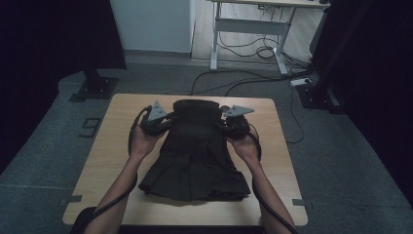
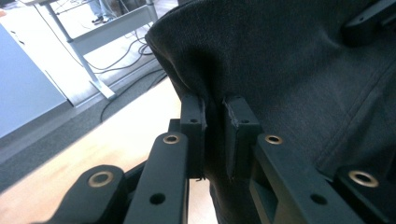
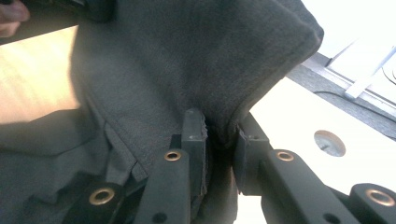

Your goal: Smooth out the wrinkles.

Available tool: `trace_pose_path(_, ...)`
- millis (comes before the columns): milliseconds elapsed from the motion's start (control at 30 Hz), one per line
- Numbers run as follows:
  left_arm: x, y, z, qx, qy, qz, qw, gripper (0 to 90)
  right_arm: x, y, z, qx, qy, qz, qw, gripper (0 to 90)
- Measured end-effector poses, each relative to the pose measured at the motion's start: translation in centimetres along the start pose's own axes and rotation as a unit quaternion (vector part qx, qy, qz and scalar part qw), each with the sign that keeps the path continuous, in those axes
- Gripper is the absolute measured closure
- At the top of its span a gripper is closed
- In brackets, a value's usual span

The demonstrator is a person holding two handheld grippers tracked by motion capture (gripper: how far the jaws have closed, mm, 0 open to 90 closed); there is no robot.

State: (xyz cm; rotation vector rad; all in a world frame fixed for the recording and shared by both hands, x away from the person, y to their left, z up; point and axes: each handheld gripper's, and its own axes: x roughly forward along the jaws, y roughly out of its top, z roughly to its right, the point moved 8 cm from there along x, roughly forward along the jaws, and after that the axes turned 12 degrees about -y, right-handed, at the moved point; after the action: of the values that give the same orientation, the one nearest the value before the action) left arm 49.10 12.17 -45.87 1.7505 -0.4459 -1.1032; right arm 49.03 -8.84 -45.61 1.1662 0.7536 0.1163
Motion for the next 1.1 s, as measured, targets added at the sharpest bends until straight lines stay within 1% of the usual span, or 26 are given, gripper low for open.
trace_pose_path(100, -0.4, -1.8, 1.6, 0.003, -0.009, -0.010, 0.9999, 79.0, -1.1, -1.1, -1.3, -0.013, 0.007, 0.001, 0.9999, 76.7)
trace_pose_path(133, -0.5, -2.2, 2.0, 0.005, -0.010, -0.012, 0.9999, 79.0, -1.5, -1.6, -1.9, -0.018, 0.010, -0.001, 0.9998, 76.7)
trace_pose_path(167, -0.7, -2.6, 2.6, 0.001, -0.014, -0.010, 0.9999, 78.9, -1.8, -1.9, -2.2, -0.023, 0.011, 0.000, 0.9997, 76.7)
trace_pose_path(200, -0.8, -2.9, 2.9, 0.000, -0.015, -0.008, 0.9999, 79.0, -2.2, -2.3, -2.8, -0.026, 0.011, 0.001, 0.9996, 76.7)
trace_pose_path(233, -1.2, -3.2, 3.5, 0.002, -0.017, -0.009, 0.9998, 78.9, -2.4, -2.5, -3.1, -0.027, 0.012, 0.002, 0.9996, 76.6)
trace_pose_path(267, -1.4, -3.3, 3.8, 0.002, -0.019, -0.009, 0.9998, 78.9, -2.8, -3.0, -3.6, -0.028, 0.017, 0.003, 0.9995, 76.6)
trace_pose_path(333, -1.8, -3.6, 4.5, 0.001, -0.024, -0.008, 0.9997, 78.9, -3.2, -3.5, -3.9, -0.024, 0.021, 0.003, 0.9995, 76.6)
trace_pose_path(433, -2.5, -4.1, 6.0, 0.007, -0.034, -0.013, 0.9993, 78.9, -4.1, -4.3, -4.7, -0.018, 0.034, 0.001, 0.9993, 76.5)
trace_pose_path(500, -2.8, -4.6, 6.9, 0.011, -0.042, -0.018, 0.9989, 78.8, -4.7, -4.9, -5.3, -0.019, 0.041, -0.004, 0.9990, 76.4)
trace_pose_path(567, -3.0, -5.2, 7.7, 0.007, -0.051, -0.025, 0.9984, 78.7, -5.2, -5.8, -5.9, -0.015, 0.050, -0.011, 0.9986, 76.3)
trace_pose_path(600, -3.1, -5.8, 8.4, 0.006, -0.060, -0.029, 0.9978, 78.6, -5.3, -6.3, -6.2, -0.011, 0.054, -0.016, 0.9983, 76.3)
trace_pose_path(667, -3.1, -6.6, 9.3, 0.000, -0.072, -0.038, 0.9967, 78.4, -5.6, -7.7, -7.0, -0.002, 0.064, -0.029, 0.9975, 76.3)
trace_pose_path(767, -3.1, -8.2, 10.6, -0.004, -0.093, -0.058, 0.9940, 78.2, -5.9, -9.3, -7.9, 0.011, 0.078, -0.046, 0.9958, 76.2)
trace_pose_path(833, -3.1, -9.5, 11.6, -0.007, -0.108, -0.074, 0.9914, 78.1, -6.3, -10.5, -8.8, 0.023, 0.096, -0.056, 0.9935, 76.3)
trace_pose_path(900, -3.1, -10.4, 12.2, -0.013, -0.118, -0.083, 0.9894, 78.0, -6.6, -11.6, -9.7, 0.028, 0.107, -0.068, 0.9915, 76.3)
trace_pose_path(933, -3.1, -10.8, 12.5, -0.017, -0.124, -0.087, 0.9883, 78.0, -6.7, -12.2, -10.1, 0.029, 0.110, -0.076, 0.9906, 76.3)
trace_pose_path(1033, -2.8, -12.0, 13.5, -0.017, -0.140, -0.101, 0.9848, 78.0, -6.8, -13.8, -11.2, 0.026, 0.110, -0.099, 0.9886, 76.4)
trace_pose_path(1067, -2.6, -12.3, 13.7, -0.014, -0.142, -0.105, 0.9841, 78.0, -6.8, -14.4, -11.4, 0.027, 0.108, -0.104, 0.9883, 76.5)
trace_pose_path(1100, -2.5, -12.5, 13.8, -0.010, -0.143, -0.110, 0.9836, 78.0, -6.6, -14.7, -11.4, 0.029, 0.107, -0.103, 0.9885, 76.7)
